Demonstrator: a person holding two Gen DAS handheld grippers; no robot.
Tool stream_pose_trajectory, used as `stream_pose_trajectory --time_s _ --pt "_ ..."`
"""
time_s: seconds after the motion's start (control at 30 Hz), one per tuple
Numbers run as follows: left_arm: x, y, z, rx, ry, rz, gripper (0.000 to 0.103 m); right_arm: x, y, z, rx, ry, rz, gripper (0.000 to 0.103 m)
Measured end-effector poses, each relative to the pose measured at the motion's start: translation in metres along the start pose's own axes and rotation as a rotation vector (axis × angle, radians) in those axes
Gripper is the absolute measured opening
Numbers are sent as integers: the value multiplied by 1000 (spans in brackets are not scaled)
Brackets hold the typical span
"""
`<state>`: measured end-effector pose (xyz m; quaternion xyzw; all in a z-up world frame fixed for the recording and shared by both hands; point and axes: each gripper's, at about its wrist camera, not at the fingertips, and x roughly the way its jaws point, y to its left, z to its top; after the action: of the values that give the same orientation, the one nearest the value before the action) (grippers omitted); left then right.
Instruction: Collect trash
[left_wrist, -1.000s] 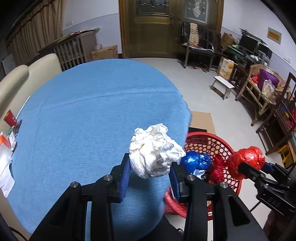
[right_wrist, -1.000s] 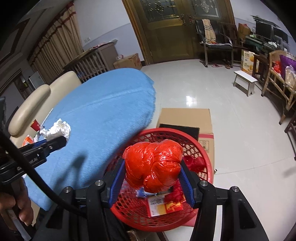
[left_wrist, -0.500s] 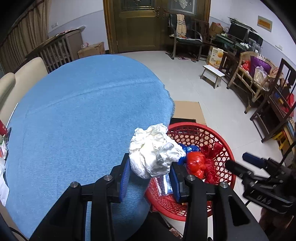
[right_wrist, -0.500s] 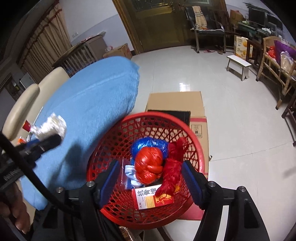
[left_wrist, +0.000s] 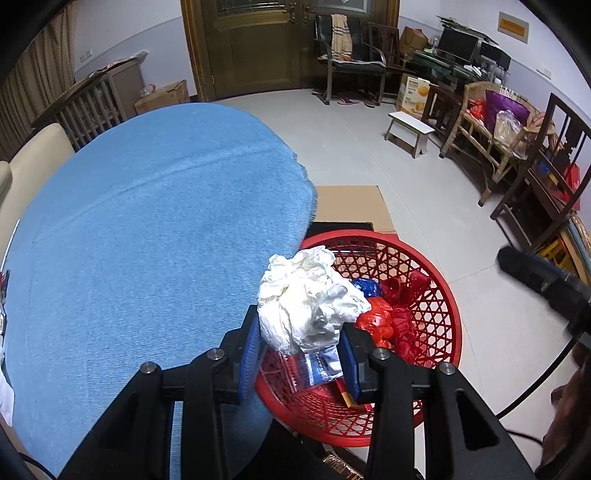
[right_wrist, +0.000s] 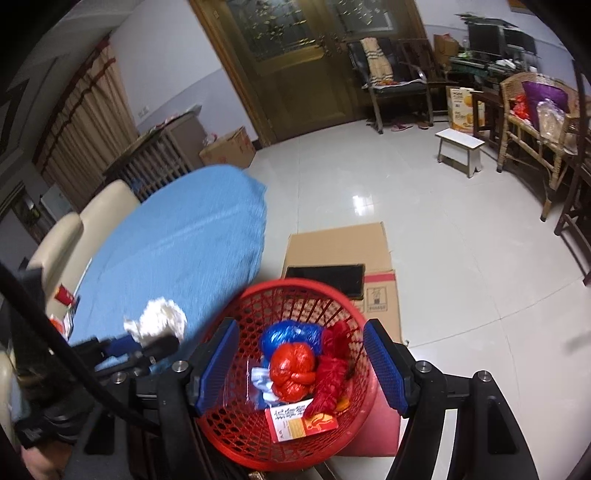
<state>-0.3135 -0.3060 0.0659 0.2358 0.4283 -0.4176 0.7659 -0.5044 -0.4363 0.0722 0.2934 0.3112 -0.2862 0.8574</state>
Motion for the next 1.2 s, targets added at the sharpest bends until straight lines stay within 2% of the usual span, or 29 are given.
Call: stream_pose_trajectory --time_s 0.17,0.23,0.3,0.4,0.57,0.9,1.1,1.2 --pt "9 -7 1 3 23 -24 44 -16 -16 14 50 -54 -12 73" --pt "15 -10 1 2 41 -37 66 -22 -20 18 62 -73 -11 74" --pt "19 -15 0 15 53 -36 75 -27 -20 21 64 -86 -9 74" --pt "25 -24 -4 64 90 -39 75 -31 -20 25 63 -95 -4 74" --pt "20 -23 -6 80 75 -28 75 -29 -14 25 55 -89 9 74" --pt "-2 8 -4 -1 22 -1 76 -28 10 27 12 -89 32 74" --pt "-27 31 -6 -50 -52 18 76 -28 32 23 -35 -80 42 74" --pt "-42 45 -11 -75 -94 43 80 -27 45 17 -63 -68 46 74"
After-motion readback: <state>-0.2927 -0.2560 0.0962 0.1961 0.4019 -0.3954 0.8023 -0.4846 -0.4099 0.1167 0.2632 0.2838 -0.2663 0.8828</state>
